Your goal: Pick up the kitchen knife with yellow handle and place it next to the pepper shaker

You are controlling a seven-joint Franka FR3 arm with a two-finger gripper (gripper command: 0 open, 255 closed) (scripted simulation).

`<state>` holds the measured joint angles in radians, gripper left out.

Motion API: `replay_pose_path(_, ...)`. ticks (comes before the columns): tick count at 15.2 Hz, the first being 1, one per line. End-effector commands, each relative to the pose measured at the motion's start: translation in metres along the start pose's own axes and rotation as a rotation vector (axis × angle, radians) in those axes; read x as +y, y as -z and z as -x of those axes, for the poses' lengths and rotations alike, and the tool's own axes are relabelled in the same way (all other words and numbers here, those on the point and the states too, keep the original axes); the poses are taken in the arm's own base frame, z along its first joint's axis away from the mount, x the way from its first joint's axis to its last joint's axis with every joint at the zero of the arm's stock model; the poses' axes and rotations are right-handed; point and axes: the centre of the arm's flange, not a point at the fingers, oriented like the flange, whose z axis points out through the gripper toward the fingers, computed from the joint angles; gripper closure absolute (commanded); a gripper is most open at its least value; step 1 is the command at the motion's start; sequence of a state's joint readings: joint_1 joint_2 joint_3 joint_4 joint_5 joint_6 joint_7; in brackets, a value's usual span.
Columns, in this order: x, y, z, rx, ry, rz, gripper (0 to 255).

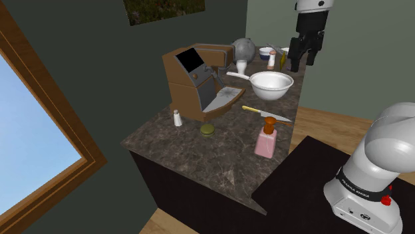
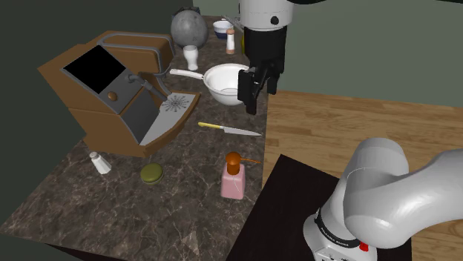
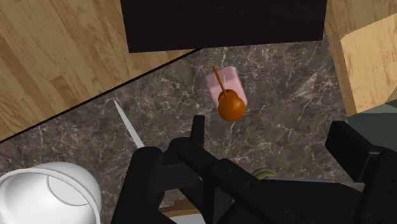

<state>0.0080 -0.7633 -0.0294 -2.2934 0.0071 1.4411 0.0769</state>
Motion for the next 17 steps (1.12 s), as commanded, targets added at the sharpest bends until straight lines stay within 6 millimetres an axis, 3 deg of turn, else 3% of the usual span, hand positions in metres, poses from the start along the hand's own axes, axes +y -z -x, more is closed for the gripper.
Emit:
replay_pose_path(1,0.000,0.000,0.000,0.000,0.000,0.000,0)
replay_pose_path(17,0.106,-0.151,-0.094,0.041,0.174,0.015,0)
